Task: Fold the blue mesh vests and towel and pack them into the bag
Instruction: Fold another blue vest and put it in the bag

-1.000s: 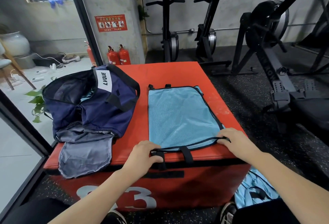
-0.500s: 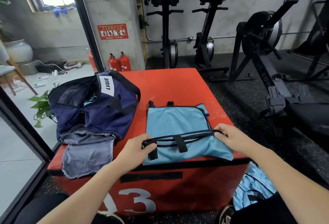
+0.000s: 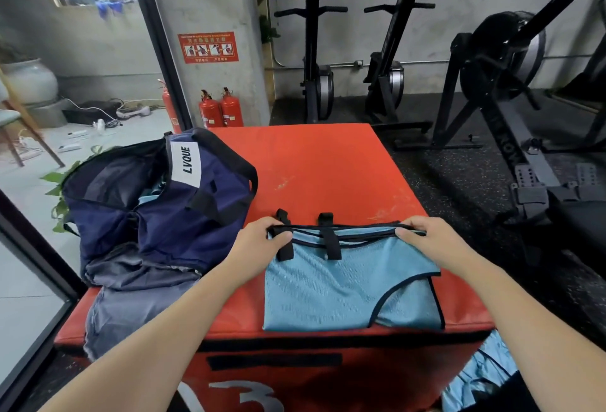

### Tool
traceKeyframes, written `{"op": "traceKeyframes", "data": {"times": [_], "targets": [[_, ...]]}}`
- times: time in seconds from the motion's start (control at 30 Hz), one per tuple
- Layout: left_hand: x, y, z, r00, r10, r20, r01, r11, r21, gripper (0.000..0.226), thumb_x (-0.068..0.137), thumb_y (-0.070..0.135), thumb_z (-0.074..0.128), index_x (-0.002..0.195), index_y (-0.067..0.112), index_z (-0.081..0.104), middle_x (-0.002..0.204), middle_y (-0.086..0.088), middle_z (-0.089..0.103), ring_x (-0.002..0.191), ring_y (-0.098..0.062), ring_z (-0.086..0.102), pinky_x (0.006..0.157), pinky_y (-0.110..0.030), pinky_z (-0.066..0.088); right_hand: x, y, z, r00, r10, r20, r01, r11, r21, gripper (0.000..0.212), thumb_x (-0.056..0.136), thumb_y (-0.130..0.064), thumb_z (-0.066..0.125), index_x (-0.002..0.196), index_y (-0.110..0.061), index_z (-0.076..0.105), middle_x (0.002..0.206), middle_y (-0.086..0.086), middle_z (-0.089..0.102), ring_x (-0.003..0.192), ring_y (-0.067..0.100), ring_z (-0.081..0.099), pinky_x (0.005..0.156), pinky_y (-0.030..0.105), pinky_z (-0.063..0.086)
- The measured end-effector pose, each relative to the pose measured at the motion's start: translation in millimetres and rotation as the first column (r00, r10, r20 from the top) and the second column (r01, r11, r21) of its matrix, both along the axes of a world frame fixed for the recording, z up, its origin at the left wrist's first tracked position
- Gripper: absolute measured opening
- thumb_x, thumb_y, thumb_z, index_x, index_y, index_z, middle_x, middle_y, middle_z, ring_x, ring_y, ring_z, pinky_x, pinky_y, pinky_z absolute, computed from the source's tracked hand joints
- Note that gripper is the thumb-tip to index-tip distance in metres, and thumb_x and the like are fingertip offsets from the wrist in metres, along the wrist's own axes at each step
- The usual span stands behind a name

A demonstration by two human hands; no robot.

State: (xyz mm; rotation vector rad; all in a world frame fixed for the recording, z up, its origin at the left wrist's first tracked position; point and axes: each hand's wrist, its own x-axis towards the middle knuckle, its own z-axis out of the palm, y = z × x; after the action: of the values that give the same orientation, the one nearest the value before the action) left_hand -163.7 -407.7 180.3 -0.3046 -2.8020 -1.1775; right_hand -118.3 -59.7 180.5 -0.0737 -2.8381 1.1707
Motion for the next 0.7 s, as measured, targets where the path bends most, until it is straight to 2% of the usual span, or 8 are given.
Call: {"op": "traceKeyframes", "data": {"times": [0.1, 0.2, 0.27, 0.37, 0.43, 0.5, 0.6, 0.7], "targets": [[-27.7, 9.4, -6.9, 0.999, 0.027, 0.02, -0.027, 0.999, -0.029, 0.023, 0.091, 0.035, 0.068, 0.108, 0.02, 0.068, 0.098, 0.005, 0.067, 0.087, -0.014, 0.057, 0.072, -0.026, 0.036, -22.4, 3.3, -2.4, 0.999, -0.032, 0.008, 0.032, 0.999, 0.001, 0.012, 0.093, -0.035, 0.067, 0.085, -0.029, 0.072, 0.085, -0.011, 0.072, 0.085, 0.008, 0.066, 0.074, 0.029, 0.049], [-48.8, 17.0, -18.6, 0.995, 0.089, 0.052, -0.085, 0.994, -0.068, 0.028, 0.089, 0.039, 0.07, 0.108, 0.019, 0.067, 0.098, 0.004, 0.066, 0.091, -0.017, 0.059, 0.072, -0.026, 0.038, -44.2, 5.7, -14.8, 0.997, -0.069, 0.037, 0.066, 0.994, 0.084, 0.014, 0.091, -0.04, 0.069, 0.09, -0.027, 0.072, 0.09, -0.011, 0.071, 0.09, 0.011, 0.064, 0.08, 0.032, 0.049], [-56.8, 18.3, -28.9, 0.988, 0.136, 0.067, -0.125, 0.981, -0.149, 0.041, 0.083, 0.045, 0.074, 0.112, 0.018, 0.063, 0.099, 0.001, 0.064, 0.092, -0.018, 0.059, 0.075, -0.029, 0.044, -55.7, 3.2, -26.5, 0.993, -0.094, 0.069, 0.077, 0.972, 0.224, 0.022, 0.089, -0.045, 0.069, 0.098, -0.025, 0.071, 0.099, -0.006, 0.07, 0.097, 0.015, 0.062, 0.086, 0.035, 0.049], [-59.0, 18.0, -37.9, 0.977, 0.187, 0.104, -0.158, 0.958, -0.24, 0.056, 0.077, 0.051, 0.078, 0.115, 0.018, 0.054, 0.11, -0.001, 0.05, 0.085, -0.016, 0.052, 0.078, -0.033, 0.048, -64.4, -11.7, -31.4, 0.99, -0.114, 0.077, 0.055, 0.84, 0.539, 0.037, 0.09, -0.053, 0.062, 0.119, -0.03, 0.062, 0.12, -0.003, 0.06, 0.12, 0.024, 0.05, 0.103, 0.045, 0.04], [-58.9, 20.7, -36.3, 0.974, 0.208, 0.091, -0.18, 0.952, -0.246, 0.058, 0.076, 0.051, 0.079, 0.116, 0.02, 0.051, 0.11, 0.001, 0.041, 0.081, -0.017, 0.052, 0.076, -0.033, 0.047, -68.2, -29.6, -24.9, 0.999, -0.04, -0.003, 0.034, 0.808, 0.588, 0.041, 0.093, -0.05, 0.059, 0.129, -0.03, 0.056, 0.129, -0.005, 0.055, 0.125, 0.022, 0.044, 0.105, 0.044, 0.034], [-57.6, 25.9, -32.1, 0.977, 0.209, 0.044, -0.192, 0.95, -0.245, 0.058, 0.076, 0.049, 0.079, 0.119, 0.021, 0.051, 0.11, 0.002, 0.04, 0.084, -0.021, 0.056, 0.078, -0.035, 0.049, -69.6, -54.3, -20.3, 0.997, 0.06, -0.054, -0.028, 0.879, 0.477, 0.041, 0.094, -0.051, 0.058, 0.127, -0.028, 0.058, 0.119, -0.009, 0.061, 0.113, 0.015, 0.052, 0.098, 0.037, 0.043], [-49.1, 36.3, -26.1, 0.982, 0.186, 0.04, -0.169, 0.948, -0.269, 0.059, 0.079, 0.05, 0.074, 0.126, 0.025, 0.048, 0.116, 0.002, 0.044, 0.095, -0.025, 0.06, 0.079, -0.035, 0.048, -68.4, -90.7, -27.5, 0.992, 0.116, 0.051, -0.124, 0.968, 0.219, 0.05, 0.091, -0.062, 0.054, 0.125, -0.025, 0.057, 0.098, -0.014, 0.065, 0.09, 0.01, 0.06, 0.081, 0.034, 0.052], [-40.4, 43.4, -27.3, 0.983, 0.17, 0.069, -0.137, 0.931, -0.34, 0.066, 0.079, 0.051, 0.073, 0.132, 0.028, 0.041, 0.121, 0.001, 0.043, 0.104, -0.028, 0.06, 0.085, -0.038, 0.046, -73.4, -110.8, -33.8, 0.989, 0.105, 0.102, -0.117, 0.986, 0.12, 0.059, 0.089, -0.069, 0.051, 0.128, -0.024, 0.055, 0.103, -0.008, 0.066, 0.092, 0.013, 0.061, 0.078, 0.031, 0.048]]}}
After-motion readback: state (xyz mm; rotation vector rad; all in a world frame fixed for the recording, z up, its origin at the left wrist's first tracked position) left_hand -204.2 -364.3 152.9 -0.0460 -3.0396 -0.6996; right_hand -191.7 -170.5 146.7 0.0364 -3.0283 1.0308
